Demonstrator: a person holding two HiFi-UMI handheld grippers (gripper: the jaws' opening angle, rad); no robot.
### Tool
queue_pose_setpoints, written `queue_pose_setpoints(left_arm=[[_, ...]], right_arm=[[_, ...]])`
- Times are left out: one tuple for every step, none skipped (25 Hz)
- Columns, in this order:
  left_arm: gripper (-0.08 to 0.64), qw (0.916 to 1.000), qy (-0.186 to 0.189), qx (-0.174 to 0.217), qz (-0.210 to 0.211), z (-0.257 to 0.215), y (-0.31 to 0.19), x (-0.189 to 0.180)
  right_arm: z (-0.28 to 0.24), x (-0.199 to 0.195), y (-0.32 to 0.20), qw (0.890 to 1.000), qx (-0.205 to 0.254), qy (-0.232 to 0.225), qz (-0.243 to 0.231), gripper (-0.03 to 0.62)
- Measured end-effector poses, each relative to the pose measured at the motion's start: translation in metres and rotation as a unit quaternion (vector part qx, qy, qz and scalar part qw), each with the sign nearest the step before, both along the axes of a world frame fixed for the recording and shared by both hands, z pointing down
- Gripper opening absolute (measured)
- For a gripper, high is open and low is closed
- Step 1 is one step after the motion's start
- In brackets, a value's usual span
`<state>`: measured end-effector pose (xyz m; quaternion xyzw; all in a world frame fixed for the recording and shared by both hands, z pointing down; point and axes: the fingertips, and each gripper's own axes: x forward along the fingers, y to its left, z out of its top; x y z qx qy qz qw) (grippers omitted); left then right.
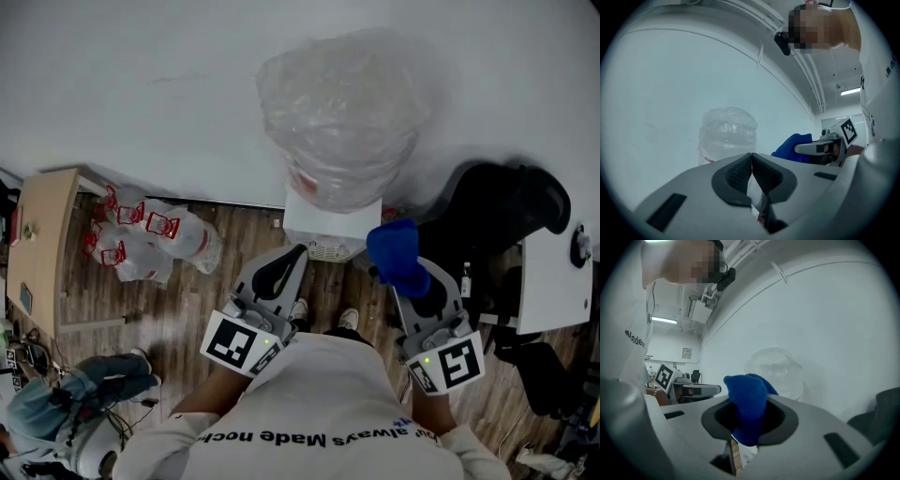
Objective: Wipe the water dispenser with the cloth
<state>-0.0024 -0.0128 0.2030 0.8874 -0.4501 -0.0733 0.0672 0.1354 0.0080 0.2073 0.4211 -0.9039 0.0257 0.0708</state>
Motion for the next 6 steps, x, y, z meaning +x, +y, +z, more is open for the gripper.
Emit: queue_pose_setpoints(left_arm=[[0.02,1.0,0.0,0.0,0.0,0.0003,-0.0012,0.0],[0.02,1.0,0.0,0.0,0.0,0.0005,-0.0024,-0.0003],[0.02,1.0,0.0,0.0,0.0,0.0006,-0.0035,-0.0006],[0.02,1.0,0.001,0.0,0.001,0.0007,-0.0046,-0.001],[0.02,1.0,0.001,0.001,0.001,0.0008,-0.0057,-0.0015],[0.02,1.0,0.001,0.001,0.002,0.001,-0.0069,-0.0019]], right_arm=[[0.0004,-0.0001,-0.001,1.0,0.0,0.0,0.0,0.095],[0.0008,-0.0004,-0.002,1.0,-0.001,0.0,0.0,0.095],[0.0011,-0.001,-0.003,1.0,-0.001,0.001,0.0,0.095],[0.0014,-0.0016,-0.0042,1.0,0.0,0.001,0.0,0.095],[0.0017,-0.0022,-0.0054,1.0,0.0,0.001,0.0,0.095],[0.0021,-0.0029,-0.0065,1.0,0.0,0.001,0.0,0.095]])
